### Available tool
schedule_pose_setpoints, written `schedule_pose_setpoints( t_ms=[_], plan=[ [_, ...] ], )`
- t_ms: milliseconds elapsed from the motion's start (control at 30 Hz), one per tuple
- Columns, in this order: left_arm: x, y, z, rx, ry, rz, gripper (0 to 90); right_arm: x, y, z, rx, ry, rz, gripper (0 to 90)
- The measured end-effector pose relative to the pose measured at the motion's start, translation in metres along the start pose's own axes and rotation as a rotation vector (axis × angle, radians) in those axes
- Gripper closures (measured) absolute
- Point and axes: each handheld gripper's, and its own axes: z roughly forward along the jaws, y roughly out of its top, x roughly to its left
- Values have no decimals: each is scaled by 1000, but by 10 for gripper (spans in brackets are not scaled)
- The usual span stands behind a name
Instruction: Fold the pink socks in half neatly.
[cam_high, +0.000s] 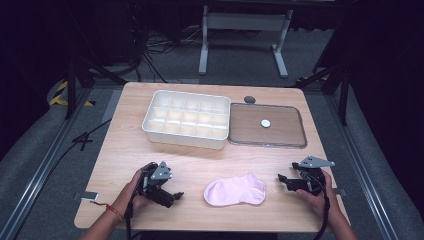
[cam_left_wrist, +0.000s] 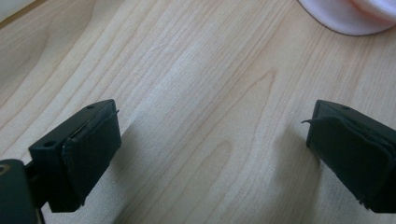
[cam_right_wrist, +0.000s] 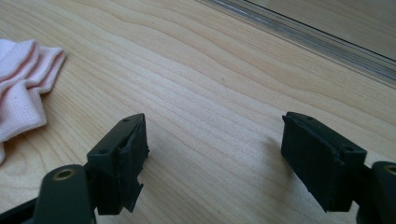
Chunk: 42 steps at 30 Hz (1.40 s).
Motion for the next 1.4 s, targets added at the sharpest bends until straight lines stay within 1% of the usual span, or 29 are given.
schedule_pose_setpoints(
  t_ms=[167, 267, 300, 433, 467, 500, 600, 667, 733, 767, 833, 933, 967, 1000, 1100, 1133, 1167, 1233, 1300, 1367, 1400],
  plan=[
    [0, -1, -1, 2, 5, -8, 26, 0, 0, 0, 0, 0, -1, 231],
    [0, -3, -3, 2, 3, -2, 26, 0, 0, 0, 1, -2, 1, 231],
    [0, -5, -4, 2, -6, 4, 26, 0, 0, 0, 1, -3, 3, 231],
    [-1, -8, -8, 3, -10, 17, 29, 0, 0, 0, 1, -3, 3, 230],
    [-2, -9, -8, 4, -11, 10, 31, 0, 0, -1, 2, -4, 3, 230],
    [-1, -10, -9, 4, -12, 17, 31, 0, -1, -1, 1, -3, 3, 229],
    [-2, -10, -9, -1, -17, 21, 44, 0, -1, -1, 2, -3, 3, 228],
    [-1, -10, -9, 0, -21, 25, 40, 0, -1, -1, 2, -4, 4, 223],
    [-1, -9, -8, 6, -17, 20, 23, 0, -1, -1, 3, -3, 3, 223],
    [-1, -9, -8, 7, -16, 19, 18, 0, -1, -2, 5, -1, -4, 226],
    [0, -9, -8, 10, -15, 19, 12, 0, -2, -2, 2, 7, -3, 241],
    [0, -9, -8, 12, -17, 20, 7, 2, -1, -3, -3, 15, -23, 304],
    [0, -9, -8, 14, -16, 18, 3, 4, -1, -4, 0, 15, -37, 316],
    [0, -9, -8, 13, -17, 18, 3, 6, 0, -5, -6, 21, -41, 335],
    [0, -9, -8, 14, -16, 18, 3, 14, 4, -10, -45, 51, -61, 386],
    [0, -9, -8, 13, -17, 18, 3, 21, 9, -13, -68, 71, -80, 429],
    [0, -9, -8, 13, -17, 18, 3, 25, 11, -14, -74, 83, -90, 440],
    [0, -9, -8, 13, -16, 18, 3, 36, 17, -15, -87, 100, -128, 460],
    [0, -9, -8, 12, -15, 17, 3, 48, 22, -16, -96, 127, -166, 495],
    [0, -9, -8, 12, -14, 16, 3, 59, 26, -15, -101, 155, -190, 502],
    [0, -9, -8, 12, -14, 17, 3, 63, 28, -15, -103, 168, -199, 520]
  ],
)
